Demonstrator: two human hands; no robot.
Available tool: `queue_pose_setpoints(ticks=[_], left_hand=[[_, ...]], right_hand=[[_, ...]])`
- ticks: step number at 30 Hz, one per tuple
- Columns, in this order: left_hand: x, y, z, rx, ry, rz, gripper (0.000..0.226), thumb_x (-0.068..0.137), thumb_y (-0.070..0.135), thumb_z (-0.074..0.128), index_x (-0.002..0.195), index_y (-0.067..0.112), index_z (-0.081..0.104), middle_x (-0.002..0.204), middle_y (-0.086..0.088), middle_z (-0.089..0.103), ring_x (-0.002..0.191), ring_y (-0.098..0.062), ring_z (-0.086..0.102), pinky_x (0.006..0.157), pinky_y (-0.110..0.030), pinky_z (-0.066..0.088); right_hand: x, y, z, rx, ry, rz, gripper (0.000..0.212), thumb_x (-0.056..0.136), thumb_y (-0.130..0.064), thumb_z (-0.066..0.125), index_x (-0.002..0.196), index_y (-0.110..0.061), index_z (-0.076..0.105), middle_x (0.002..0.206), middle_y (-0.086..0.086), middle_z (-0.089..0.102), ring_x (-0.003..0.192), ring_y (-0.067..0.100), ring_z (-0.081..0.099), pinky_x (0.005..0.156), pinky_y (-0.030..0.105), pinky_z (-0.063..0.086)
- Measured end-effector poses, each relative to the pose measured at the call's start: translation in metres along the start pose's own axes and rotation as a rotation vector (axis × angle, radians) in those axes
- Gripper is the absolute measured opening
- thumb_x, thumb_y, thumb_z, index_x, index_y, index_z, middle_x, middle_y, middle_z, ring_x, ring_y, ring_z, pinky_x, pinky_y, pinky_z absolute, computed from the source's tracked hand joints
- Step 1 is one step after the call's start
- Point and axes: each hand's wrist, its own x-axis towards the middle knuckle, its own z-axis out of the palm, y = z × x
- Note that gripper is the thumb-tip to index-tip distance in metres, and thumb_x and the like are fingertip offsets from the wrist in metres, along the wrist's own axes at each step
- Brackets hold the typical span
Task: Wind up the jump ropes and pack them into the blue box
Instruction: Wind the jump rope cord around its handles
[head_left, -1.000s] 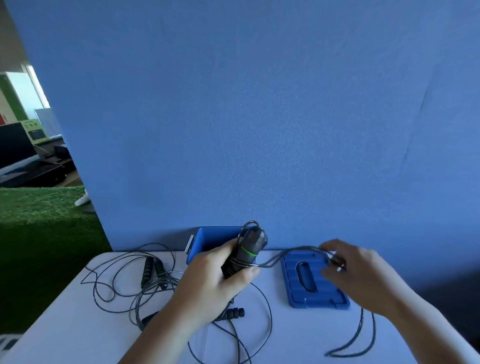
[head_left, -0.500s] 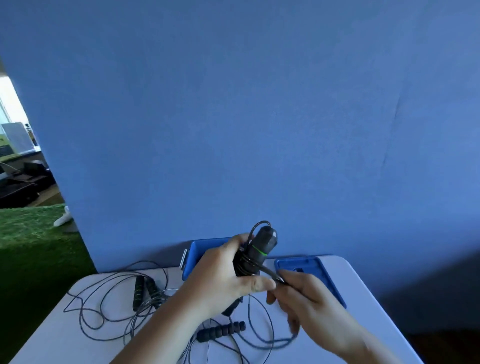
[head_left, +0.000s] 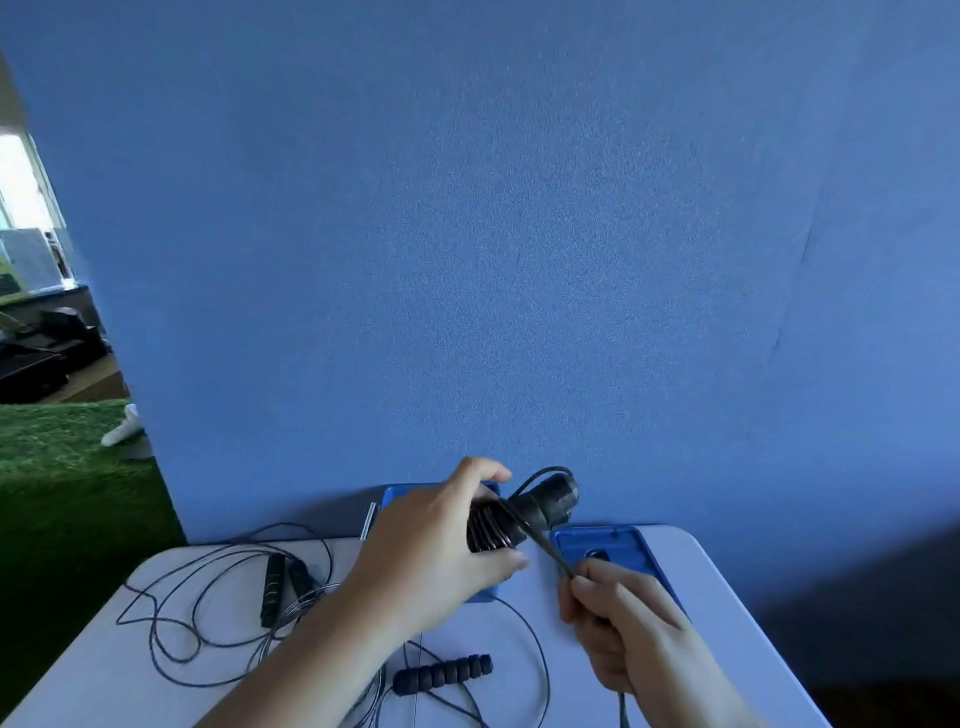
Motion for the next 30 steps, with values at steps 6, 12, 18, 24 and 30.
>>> queue_pose_setpoints(ticks=[6,12,18,24,30], left_hand=[[0.002,0.001,0.007,0.066,-0.005,0.143,0.081,0.081,0.065,0.05,0.156,0.048,0.023,0.128,0.025,0.053,0.116,-0.001,0.055,0.092,-0.028,0.049],[0.001,0.009,0.005,0.001,-0.11,0.183,0.082,0.089,0.051,0.065,0.157,0.049,0.018,0.122,0.025,0.041,0.109,0.003,0.05,0.087,-0.012,0.041],[-0.006,0.03,0.001,-0.003,-0.072,0.319,0.077,0.077,0.043,0.064,0.149,0.052,0.039,0.122,0.026,0.049,0.101,0.01,0.053,0.082,0.0,0.038],[-0.02,0.045,0.003,0.247,-0.091,0.545,0.084,0.061,0.045,0.076,0.139,0.057,0.048,0.109,0.021,0.051,0.087,0.006,0.043,0.054,-0.016,0.048],[-0.023,0.025,0.028,0.386,-0.259,0.43,0.084,0.067,0.044,0.05,0.146,0.061,0.028,0.103,0.016,0.053,0.089,-0.005,0.048,0.047,-0.019,0.041]], right_hand=[[-0.009,0.014,0.01,-0.135,-0.079,-0.037,0.039,0.089,-0.045,0.054,0.073,-0.011,0.063,0.058,0.005,0.034,0.055,0.017,0.029,0.052,0.022,0.022],[0.005,0.026,-0.012,-0.135,-0.15,-0.022,0.043,0.097,-0.05,0.047,0.075,-0.015,0.059,0.061,0.011,0.029,0.054,0.019,0.024,0.053,0.026,0.018],[0.036,0.037,-0.044,-0.271,-0.202,0.045,0.048,0.087,-0.064,0.058,0.064,-0.023,0.047,0.056,-0.003,0.039,0.05,0.014,0.03,0.047,0.023,0.025],[0.076,-0.02,-0.072,-0.923,-0.238,0.082,0.024,0.089,-0.025,0.068,0.069,-0.025,0.055,0.05,-0.02,0.048,0.05,-0.005,0.042,0.055,0.012,0.035],[0.086,-0.086,-0.06,-1.236,-0.26,-0.089,0.05,0.086,-0.049,0.071,0.064,-0.014,0.044,0.058,-0.006,0.037,0.055,0.011,0.032,0.053,0.029,0.031]])
